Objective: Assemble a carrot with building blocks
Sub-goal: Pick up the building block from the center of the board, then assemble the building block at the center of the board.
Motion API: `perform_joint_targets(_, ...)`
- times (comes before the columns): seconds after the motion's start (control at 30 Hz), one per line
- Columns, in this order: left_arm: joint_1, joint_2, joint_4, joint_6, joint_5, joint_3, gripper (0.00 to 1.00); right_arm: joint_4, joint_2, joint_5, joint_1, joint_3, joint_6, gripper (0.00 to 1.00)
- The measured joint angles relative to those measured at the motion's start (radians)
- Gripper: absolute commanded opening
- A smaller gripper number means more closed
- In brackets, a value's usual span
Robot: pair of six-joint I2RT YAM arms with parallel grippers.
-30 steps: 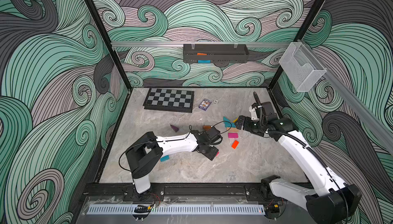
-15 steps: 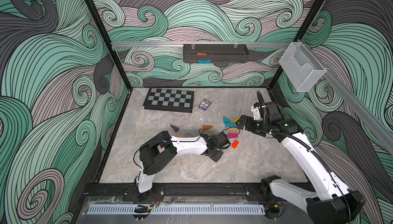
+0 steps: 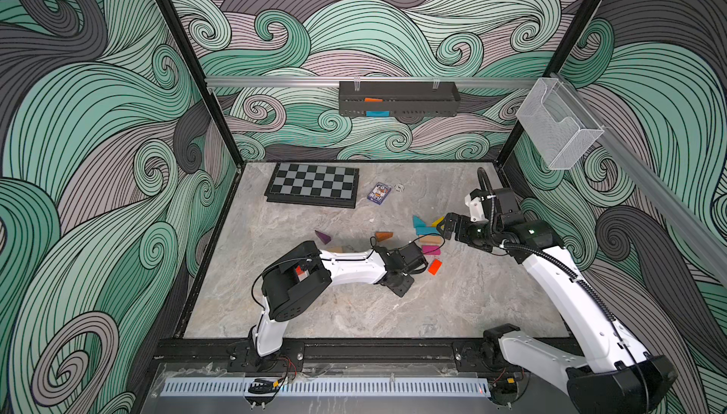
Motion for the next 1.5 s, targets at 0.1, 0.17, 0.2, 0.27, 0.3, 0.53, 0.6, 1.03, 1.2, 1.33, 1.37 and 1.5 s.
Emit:
perform_joint_targets(0.1,-0.004,0.000,-0.019,0.006,0.006,0.015,0.00,-0.005,-0.001,0.000,-0.005,0.019,0.000,0.98)
perform_joint_targets(0.17,-0.008,0.000,-0.034,0.016,0.017,0.041,0.00,-0.006,-0.003,0.000,-0.008,0.038,0.000,0.98)
perform_joint_targets(0.2,-0.010,0.000,-0.040,0.021,0.024,0.058,0.00,-0.007,-0.003,0.000,-0.011,0.048,0.000,0.98)
perform_joint_targets(0.27,-0.015,0.002,-0.049,0.029,0.042,0.108,0.00,-0.008,-0.004,0.000,-0.019,0.070,-0.001,0.98)
perform_joint_targets(0.3,-0.017,0.006,-0.051,0.034,0.050,0.132,0.00,-0.008,-0.003,0.000,-0.022,0.080,-0.002,0.98)
perform_joint_targets(0.53,-0.042,0.092,-0.055,0.066,0.129,0.301,0.00,-0.004,0.033,0.000,-0.028,0.163,-0.003,0.98)
perform_joint_targets(0.6,-0.051,0.128,-0.064,0.071,0.148,0.336,0.00,-0.005,0.041,-0.001,-0.028,0.169,-0.004,0.98)
perform_joint_targets(1.03,-0.087,0.290,-0.111,0.098,0.217,0.522,0.00,-0.006,0.047,-0.021,-0.028,0.171,-0.008,0.97)
perform_joint_targets(1.2,-0.084,0.341,-0.123,0.117,0.199,0.568,0.00,-0.006,0.047,-0.024,-0.028,0.171,-0.008,0.97)
perform_joint_targets(1.33,-0.072,0.375,-0.136,0.135,0.181,0.591,0.00,-0.006,0.047,-0.025,-0.028,0.171,-0.008,0.97)
perform_joint_targets(1.37,-0.067,0.375,-0.137,0.139,0.177,0.594,0.00,-0.006,0.047,-0.025,-0.028,0.171,-0.008,0.97)
perform_joint_targets(1.5,-0.043,0.378,-0.144,0.159,0.160,0.598,0.00,-0.007,0.047,-0.025,-0.028,0.171,-0.008,0.97)
